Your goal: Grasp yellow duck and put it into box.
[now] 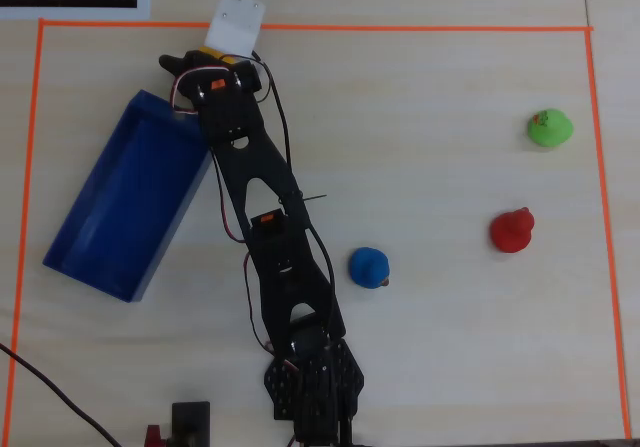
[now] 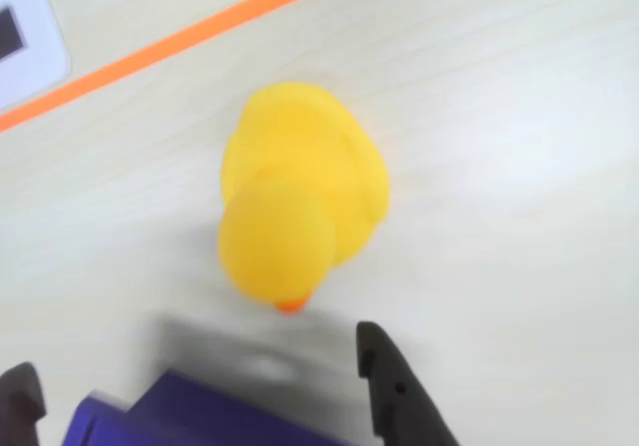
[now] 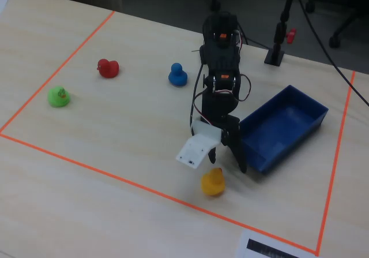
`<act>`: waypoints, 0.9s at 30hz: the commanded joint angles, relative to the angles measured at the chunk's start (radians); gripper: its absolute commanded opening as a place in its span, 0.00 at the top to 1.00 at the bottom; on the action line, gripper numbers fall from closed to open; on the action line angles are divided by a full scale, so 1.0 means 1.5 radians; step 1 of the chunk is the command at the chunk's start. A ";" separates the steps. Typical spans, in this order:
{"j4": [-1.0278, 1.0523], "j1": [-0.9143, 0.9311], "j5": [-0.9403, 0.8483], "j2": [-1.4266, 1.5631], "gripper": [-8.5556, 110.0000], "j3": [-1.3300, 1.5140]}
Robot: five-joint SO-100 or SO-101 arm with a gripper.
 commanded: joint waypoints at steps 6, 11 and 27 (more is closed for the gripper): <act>-0.055 0.029 -0.049 -0.031 0.58 -0.057; -0.069 0.036 -0.062 -0.066 0.59 -0.114; -0.115 0.051 -0.038 -0.109 0.93 -0.112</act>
